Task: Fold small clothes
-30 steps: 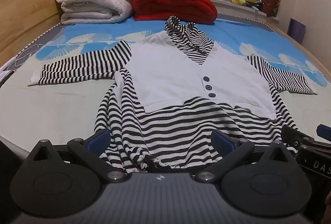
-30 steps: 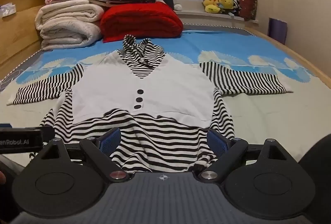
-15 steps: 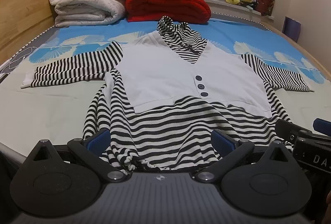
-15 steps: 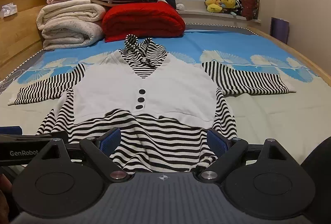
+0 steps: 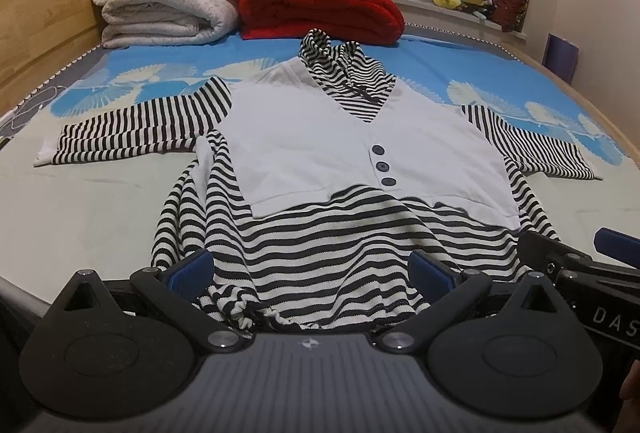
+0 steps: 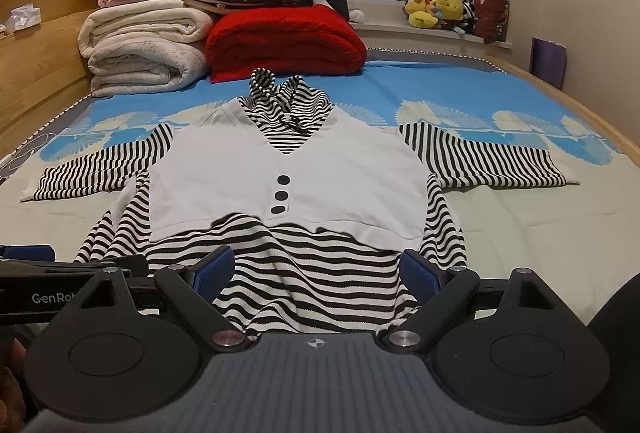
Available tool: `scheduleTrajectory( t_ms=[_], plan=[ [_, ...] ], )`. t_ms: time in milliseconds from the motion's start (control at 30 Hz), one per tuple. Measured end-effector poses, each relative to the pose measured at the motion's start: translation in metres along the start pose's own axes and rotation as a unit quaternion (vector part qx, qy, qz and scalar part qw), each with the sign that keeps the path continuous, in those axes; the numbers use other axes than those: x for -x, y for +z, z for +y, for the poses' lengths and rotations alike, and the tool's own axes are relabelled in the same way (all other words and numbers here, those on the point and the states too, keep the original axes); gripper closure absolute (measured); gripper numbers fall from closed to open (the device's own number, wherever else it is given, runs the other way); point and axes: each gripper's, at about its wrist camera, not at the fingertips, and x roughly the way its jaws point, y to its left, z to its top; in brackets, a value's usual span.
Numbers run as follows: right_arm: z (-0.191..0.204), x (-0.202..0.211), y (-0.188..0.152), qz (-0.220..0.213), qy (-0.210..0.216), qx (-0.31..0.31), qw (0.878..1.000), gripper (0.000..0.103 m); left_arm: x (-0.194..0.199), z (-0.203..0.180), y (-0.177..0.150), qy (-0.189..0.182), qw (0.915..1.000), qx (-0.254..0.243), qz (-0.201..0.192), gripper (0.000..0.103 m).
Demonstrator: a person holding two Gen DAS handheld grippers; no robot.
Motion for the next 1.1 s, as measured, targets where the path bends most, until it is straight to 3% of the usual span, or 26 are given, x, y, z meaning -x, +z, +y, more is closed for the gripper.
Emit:
scheduleTrajectory(
  t_ms=[1100],
  plan=[
    [-0.0011, -0.0004, 0.0028, -0.001, 0.008, -0.005, 1.000, 0.015, -0.0030, -0.0009, -0.0009, -0.008, 0.9999, -0.002, 0.006, 0.000]
  ],
)
